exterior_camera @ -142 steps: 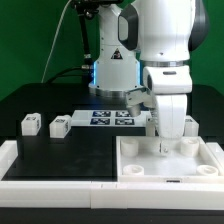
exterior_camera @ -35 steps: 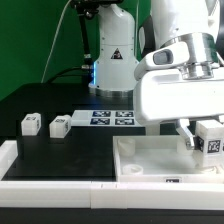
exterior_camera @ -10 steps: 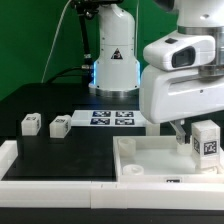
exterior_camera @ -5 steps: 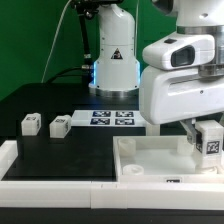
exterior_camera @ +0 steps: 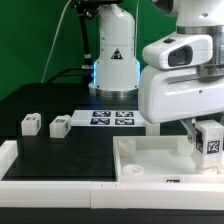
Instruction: Assemble one leg
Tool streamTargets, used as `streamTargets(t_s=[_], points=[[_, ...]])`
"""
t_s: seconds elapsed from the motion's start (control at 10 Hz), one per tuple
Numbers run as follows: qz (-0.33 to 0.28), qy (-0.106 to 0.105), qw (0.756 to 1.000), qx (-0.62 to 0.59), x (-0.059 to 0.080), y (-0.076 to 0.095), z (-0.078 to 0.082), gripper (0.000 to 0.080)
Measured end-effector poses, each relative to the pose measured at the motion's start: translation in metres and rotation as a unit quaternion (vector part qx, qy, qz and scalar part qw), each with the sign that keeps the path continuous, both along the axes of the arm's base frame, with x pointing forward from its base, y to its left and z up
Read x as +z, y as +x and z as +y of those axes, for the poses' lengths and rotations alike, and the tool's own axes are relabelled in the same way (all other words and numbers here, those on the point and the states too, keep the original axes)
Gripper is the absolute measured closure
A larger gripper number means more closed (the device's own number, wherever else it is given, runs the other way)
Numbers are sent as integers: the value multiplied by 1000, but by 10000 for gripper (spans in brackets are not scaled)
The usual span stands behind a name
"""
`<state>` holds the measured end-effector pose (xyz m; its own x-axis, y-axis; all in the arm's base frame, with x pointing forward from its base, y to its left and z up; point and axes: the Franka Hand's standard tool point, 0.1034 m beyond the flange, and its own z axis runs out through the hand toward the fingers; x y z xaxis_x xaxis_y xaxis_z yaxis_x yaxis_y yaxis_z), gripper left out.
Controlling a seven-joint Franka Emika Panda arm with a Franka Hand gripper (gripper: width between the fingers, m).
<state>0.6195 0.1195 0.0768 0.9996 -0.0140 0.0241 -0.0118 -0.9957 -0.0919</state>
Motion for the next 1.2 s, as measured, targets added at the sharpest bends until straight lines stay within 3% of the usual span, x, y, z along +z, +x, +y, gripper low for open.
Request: streamTargets(t_s=[0.3, 0.7, 0.8, 1.0, 1.1, 1.2], points=[[2, -4, 975, -221, -1, 0, 1, 509], [2, -1, 875, -485, -1, 2, 2, 508], [4, 2, 867, -499, -1, 2, 2, 508], [3, 1, 880, -474, -1, 2, 3, 503], [-1, -2, 904, -428, 0, 2, 4, 273], [-5, -5, 929, -371, 1, 2, 5, 273]])
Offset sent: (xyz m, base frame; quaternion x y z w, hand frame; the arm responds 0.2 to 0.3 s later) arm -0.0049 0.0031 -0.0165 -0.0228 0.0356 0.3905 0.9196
